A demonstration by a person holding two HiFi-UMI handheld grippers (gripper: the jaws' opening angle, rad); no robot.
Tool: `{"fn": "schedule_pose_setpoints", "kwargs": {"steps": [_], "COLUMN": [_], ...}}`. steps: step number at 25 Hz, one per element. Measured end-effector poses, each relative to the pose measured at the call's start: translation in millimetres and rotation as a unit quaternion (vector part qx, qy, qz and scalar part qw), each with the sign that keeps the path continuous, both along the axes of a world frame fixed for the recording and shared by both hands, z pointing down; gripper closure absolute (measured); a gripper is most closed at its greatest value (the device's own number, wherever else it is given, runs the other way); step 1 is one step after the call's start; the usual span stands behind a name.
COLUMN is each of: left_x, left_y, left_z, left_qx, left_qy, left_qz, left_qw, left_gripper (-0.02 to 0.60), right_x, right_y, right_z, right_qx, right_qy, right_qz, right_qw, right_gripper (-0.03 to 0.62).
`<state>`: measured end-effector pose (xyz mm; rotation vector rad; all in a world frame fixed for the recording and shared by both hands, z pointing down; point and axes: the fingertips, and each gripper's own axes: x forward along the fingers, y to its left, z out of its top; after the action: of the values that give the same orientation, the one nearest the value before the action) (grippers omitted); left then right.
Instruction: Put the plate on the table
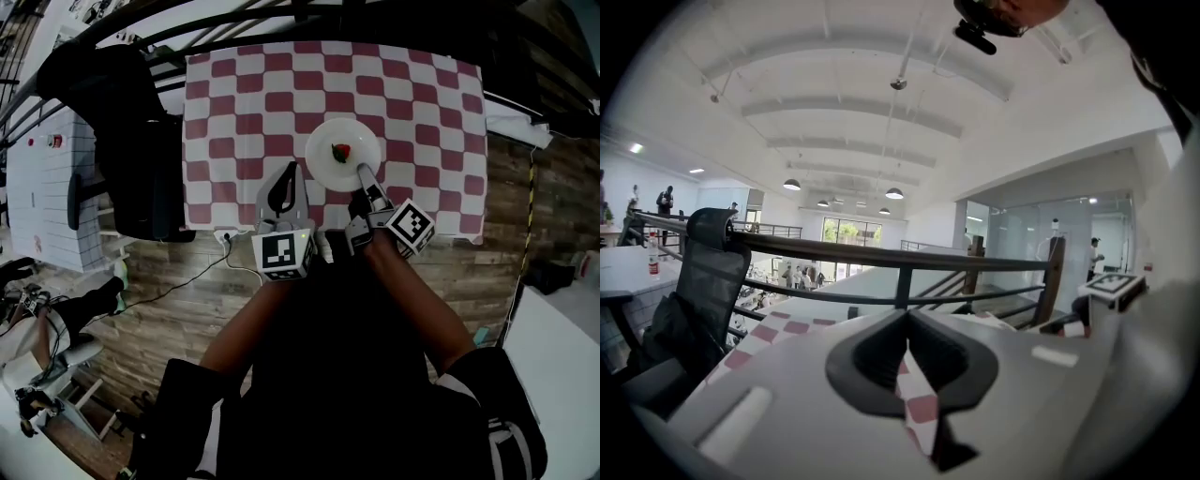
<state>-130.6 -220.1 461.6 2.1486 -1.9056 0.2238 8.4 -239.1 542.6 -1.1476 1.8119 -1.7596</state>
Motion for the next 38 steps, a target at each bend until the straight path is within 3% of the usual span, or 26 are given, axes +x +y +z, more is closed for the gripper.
{"fn": "schedule_pose_setpoints", "kwargs": {"steps": [11,21,29,34,38], "left_x": [3,11,8,13,6], "left_y": [-34,-58,-63,-65,-59], "left_z": [25,31,37,46,44], "left_qx": [-0.03,-0.04,-0.052,-0.068,-0.07], "left_qy": [-0.002,-0.026,-0.037,-0.026,-0.034], "left_qz": [-0.023,-0.017,-0.025,-0.023,-0.038], "left_qw": [0.9993,0.9987,0.9977,0.9971,0.9963], "left_gripper": [0.572,0.572,0.572,0.572,0.572], "right_x": [16,15,12,14,13], "right_y": [-45,-70,-73,-75,-74], "right_z": [56,96,145,161,172], "right_qx": [-0.016,0.024,-0.014,-0.029,-0.037], "right_qy": [0.002,-0.001,0.006,0.013,0.04], "right_qz": [-0.032,-0.05,-0.072,-0.079,-0.084], "right_qw": [0.999,0.998,0.997,0.996,0.995], "right_gripper": [0.576,0.576,0.576,0.576,0.576]}}
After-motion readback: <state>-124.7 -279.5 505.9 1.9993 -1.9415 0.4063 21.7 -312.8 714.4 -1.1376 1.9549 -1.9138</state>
